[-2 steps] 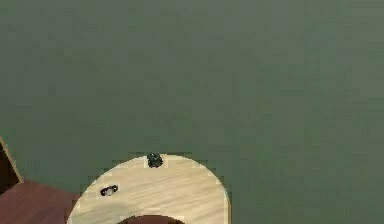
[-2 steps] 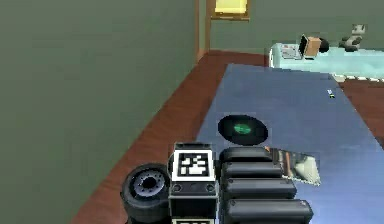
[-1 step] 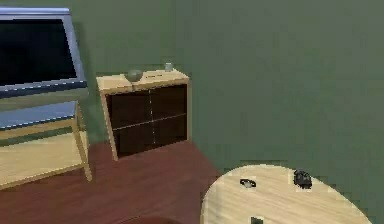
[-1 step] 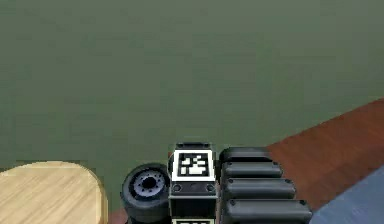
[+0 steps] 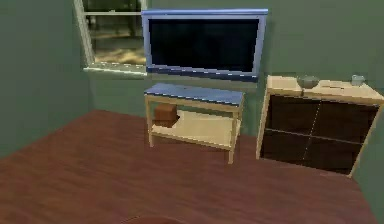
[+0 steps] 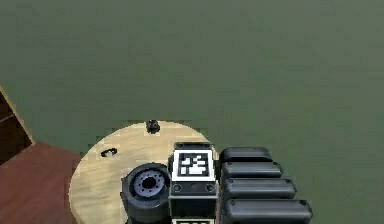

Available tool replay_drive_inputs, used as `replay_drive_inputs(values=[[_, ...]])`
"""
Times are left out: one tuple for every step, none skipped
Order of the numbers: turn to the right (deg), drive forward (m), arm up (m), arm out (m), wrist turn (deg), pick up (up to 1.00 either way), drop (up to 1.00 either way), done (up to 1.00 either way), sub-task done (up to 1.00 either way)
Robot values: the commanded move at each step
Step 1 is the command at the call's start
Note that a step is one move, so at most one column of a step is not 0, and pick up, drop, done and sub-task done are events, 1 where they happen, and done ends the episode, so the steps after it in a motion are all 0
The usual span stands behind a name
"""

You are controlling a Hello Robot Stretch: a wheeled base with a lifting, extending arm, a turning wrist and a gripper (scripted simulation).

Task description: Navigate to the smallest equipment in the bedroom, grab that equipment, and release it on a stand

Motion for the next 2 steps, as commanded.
replay_drive_inputs(values=[[-45.0, 0.0, 0.0, 0.0, 0.0, 0.0, 0.0, 0.0, 0.0], [-27.0, 0.0, 0.0, 0.0, 0.0, 0.0, 0.0, 0.0, 0.0]])
